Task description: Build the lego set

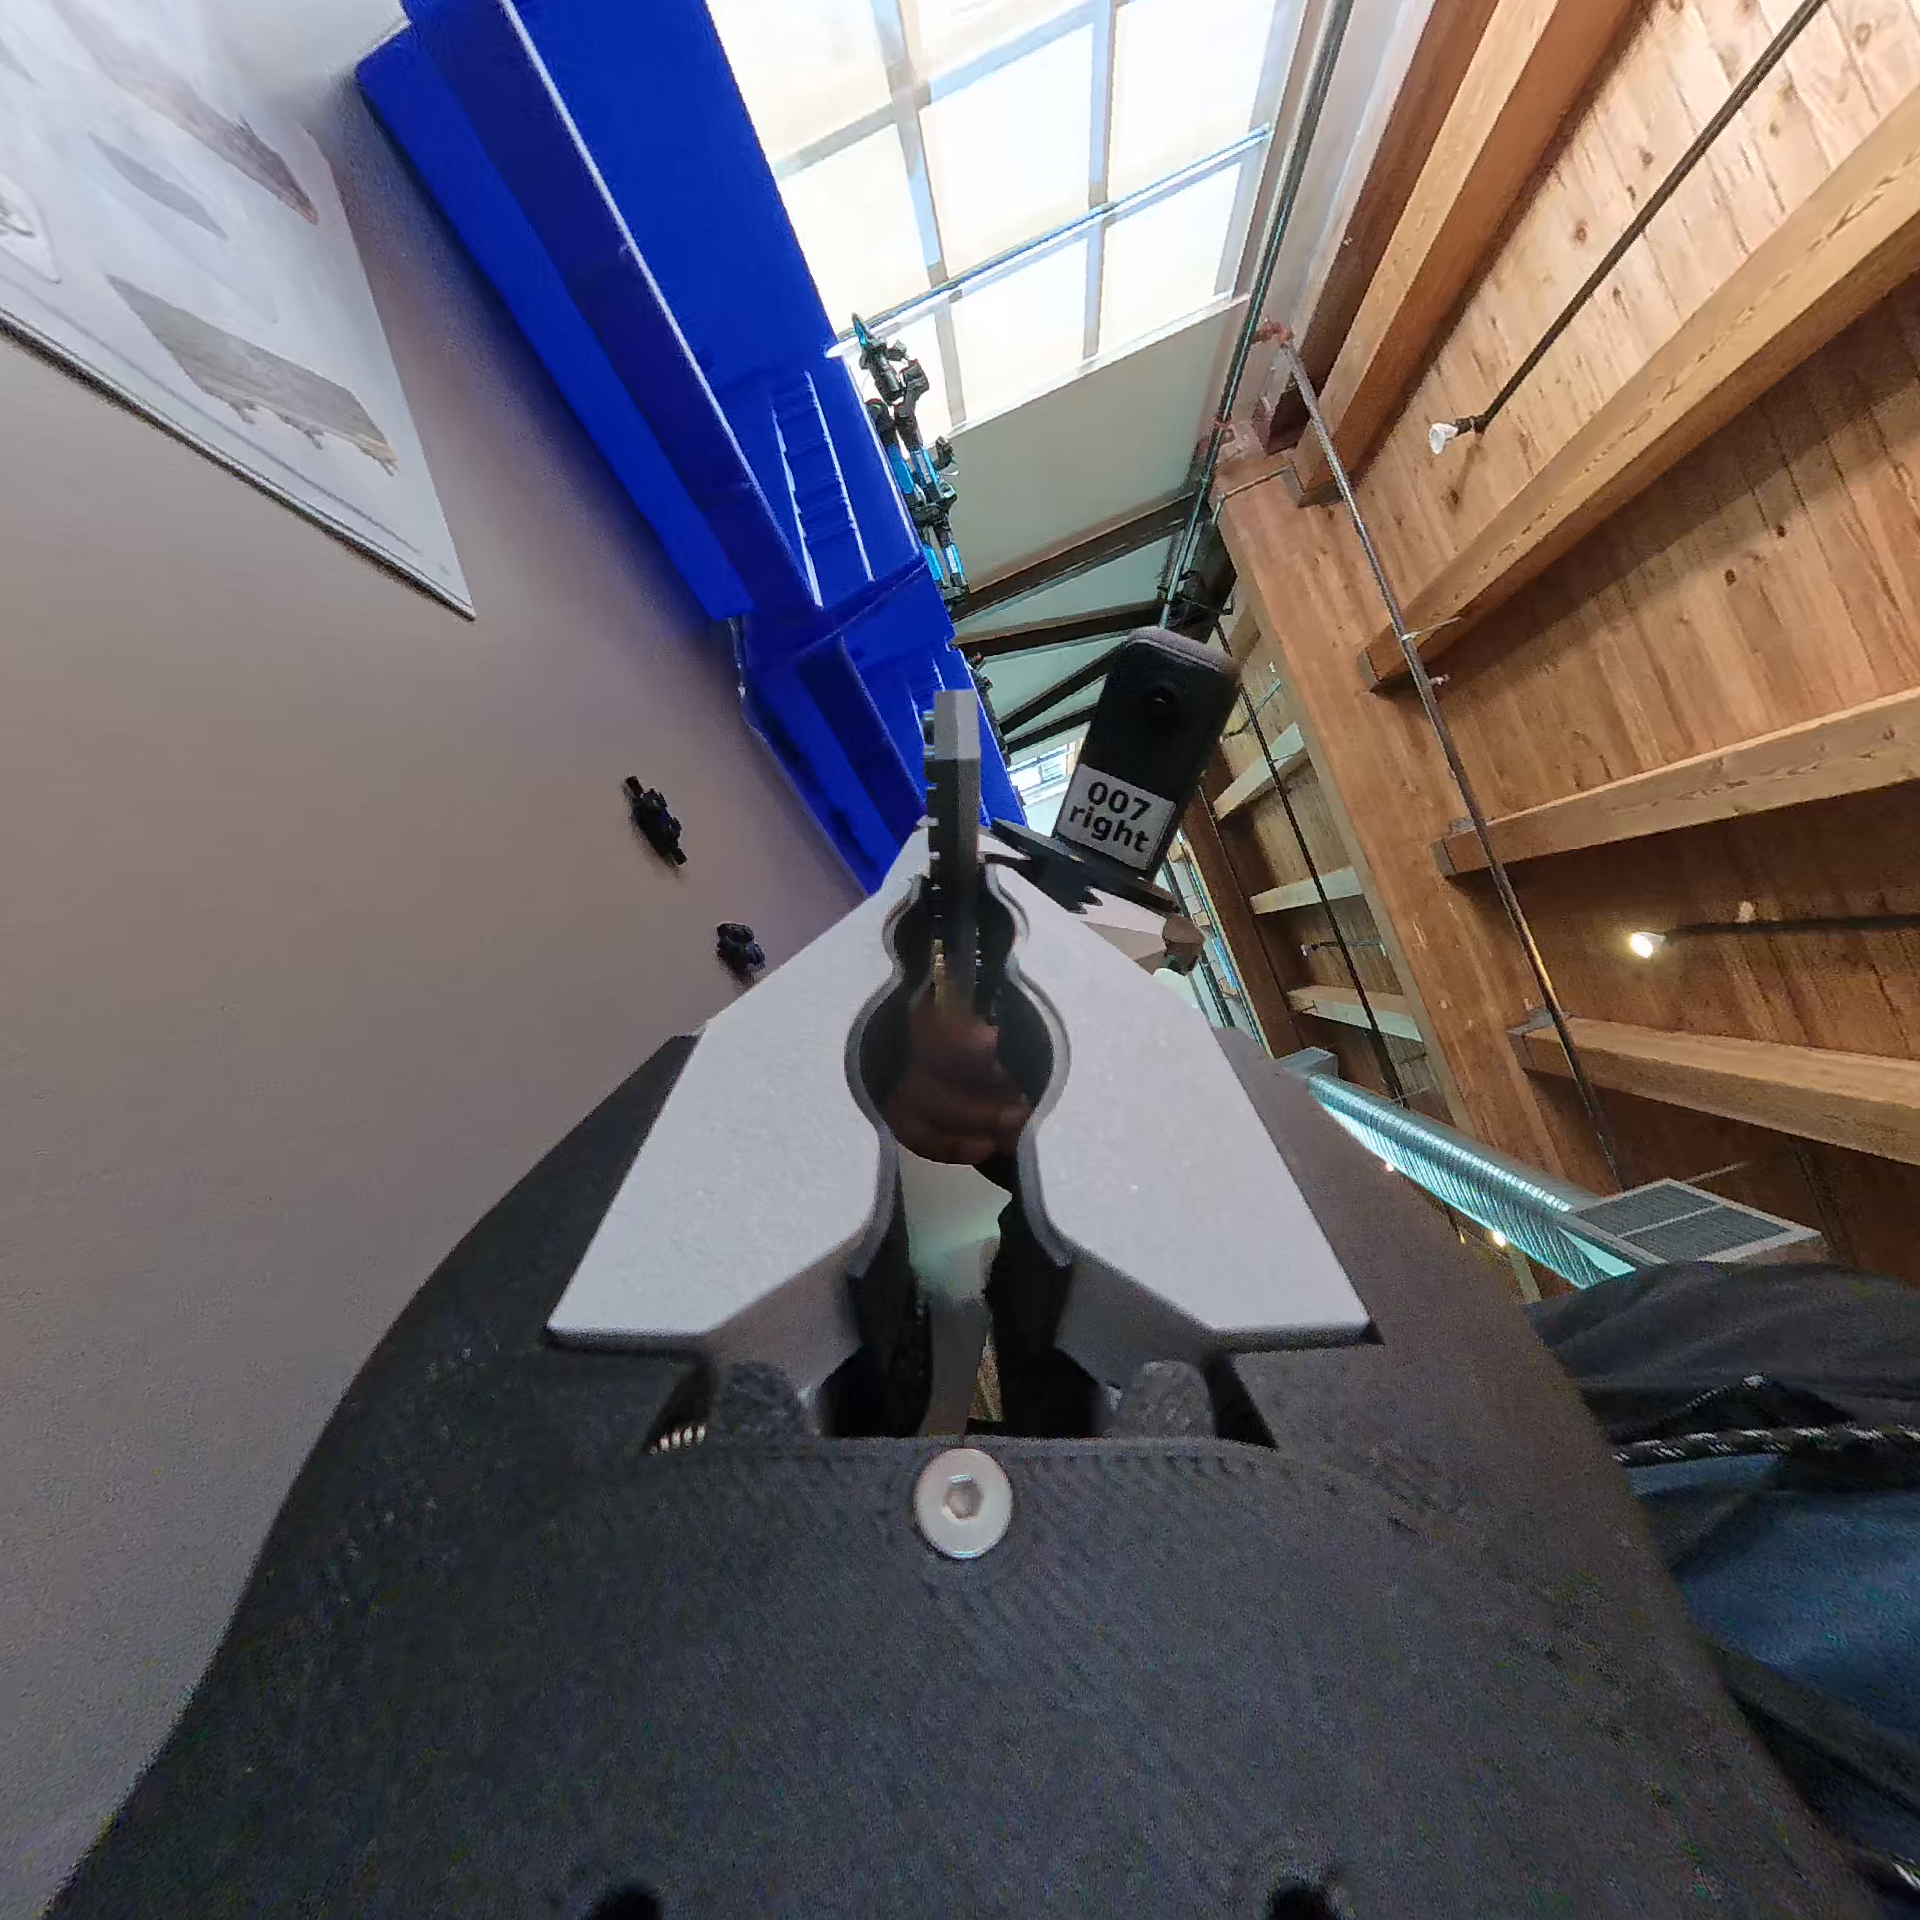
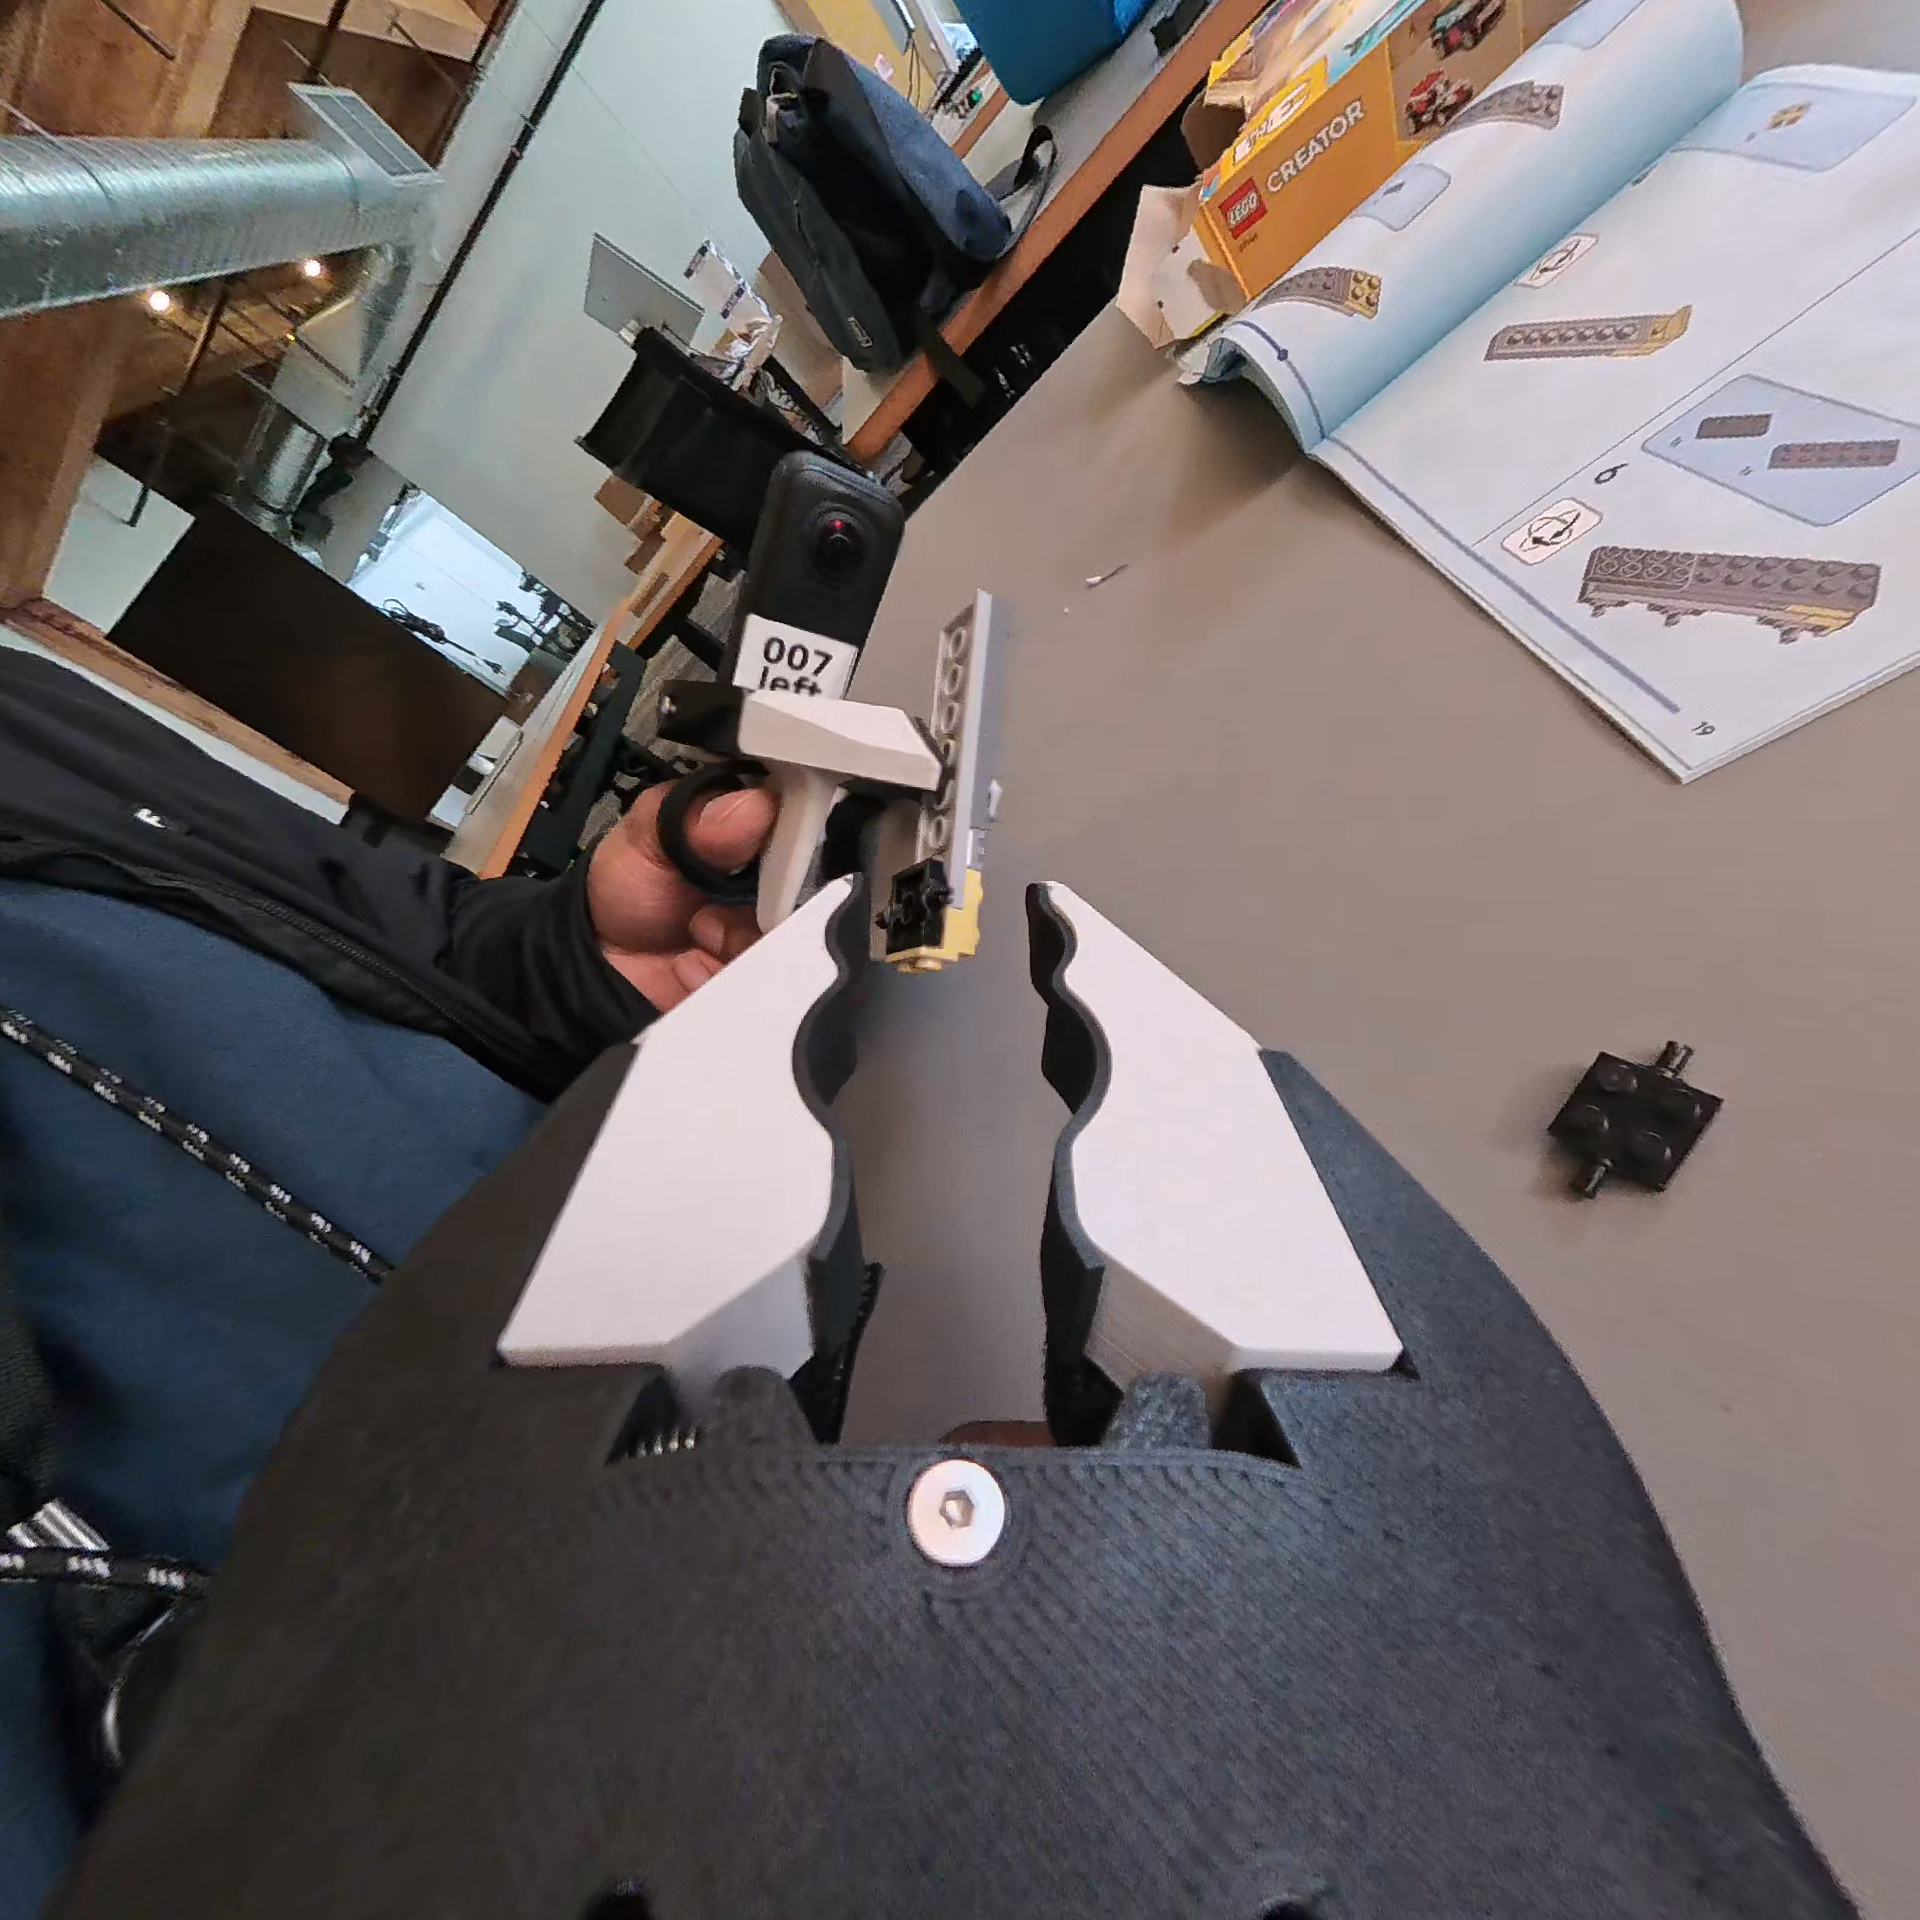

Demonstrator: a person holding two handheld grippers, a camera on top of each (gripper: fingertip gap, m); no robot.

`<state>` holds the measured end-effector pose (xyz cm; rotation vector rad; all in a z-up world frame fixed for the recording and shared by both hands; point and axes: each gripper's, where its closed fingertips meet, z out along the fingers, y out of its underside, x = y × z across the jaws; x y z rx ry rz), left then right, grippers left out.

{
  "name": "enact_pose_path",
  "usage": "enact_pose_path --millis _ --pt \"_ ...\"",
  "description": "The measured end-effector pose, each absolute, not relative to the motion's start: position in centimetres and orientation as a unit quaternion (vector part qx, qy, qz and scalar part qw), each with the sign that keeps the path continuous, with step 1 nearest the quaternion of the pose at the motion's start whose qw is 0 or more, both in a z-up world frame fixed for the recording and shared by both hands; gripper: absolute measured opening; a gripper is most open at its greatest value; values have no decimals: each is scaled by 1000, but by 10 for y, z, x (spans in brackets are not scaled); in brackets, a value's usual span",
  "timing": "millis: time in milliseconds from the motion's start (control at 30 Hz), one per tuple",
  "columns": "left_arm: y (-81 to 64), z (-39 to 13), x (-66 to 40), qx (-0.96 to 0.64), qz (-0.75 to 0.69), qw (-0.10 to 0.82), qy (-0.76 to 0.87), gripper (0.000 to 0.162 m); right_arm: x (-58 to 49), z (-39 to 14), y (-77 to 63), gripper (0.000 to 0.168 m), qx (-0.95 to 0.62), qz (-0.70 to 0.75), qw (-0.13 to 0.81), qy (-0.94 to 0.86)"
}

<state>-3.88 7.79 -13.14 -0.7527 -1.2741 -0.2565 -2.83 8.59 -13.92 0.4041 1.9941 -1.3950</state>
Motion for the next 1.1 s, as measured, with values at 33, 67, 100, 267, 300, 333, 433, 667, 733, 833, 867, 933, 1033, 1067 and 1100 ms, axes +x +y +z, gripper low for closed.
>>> enact_pose_path --millis 33,67,100,267,300,333,433,667,733,833,867,933,1033,1067,1100 --pt "79 -130 -38 -344 -116 732 -576 7 -28 -138 86 30 155 -535 334 761" --pt "79 -129 -38 -347 -116 733 -573 7 -28 -137 87 30 155 -536 337 759" --pt "80 -128 -38 -349 -115 734 -571 7 -28 -136 87 30 153 -538 339 756" --pt "83 -125 -36 -354 -117 738 -563 7 -27 -136 89 28 147 -532 341 761" --pt "83 -124 -36 -354 -118 739 -560 7 -26 -137 89 28 147 -531 343 761" --pt "83 -123 -36 -354 -119 741 -557 7 -25 -137 89 27 146 -531 345 760" --pt "84 -120 -35 -357 -119 746 -550 7 -23 -135 90 25 141 -530 353 758" --pt "87 -111 -31 -370 -121 757 -525 7 -16 -124 93 14 120 -539 373 746" --pt "88 -107 -29 -374 -122 762 -514 7 -14 -120 93 14 115 -543 378 741" --pt "90 -100 -26 -382 -123 771 -494 7 -11 -113 95 13 107 -551 387 731" --pt "90 -98 -25 -385 -122 774 -488 8 -10 -111 95 13 105 -554 390 728" --pt "91 -93 -23 -392 -115 779 -475 8 -9 -107 96 13 101 -561 395 721" --pt "93 -88 -20 -409 -100 783 -458 8 -6 -102 97 13 92 -569 394 716" --pt "93 -86 -19 -415 -95 784 -452 8 -5 -101 98 13 87 -571 393 716" --pt "94 -84 -18 -420 -92 785 -447 8 -4 -99 98 13 82 -572 392 716"
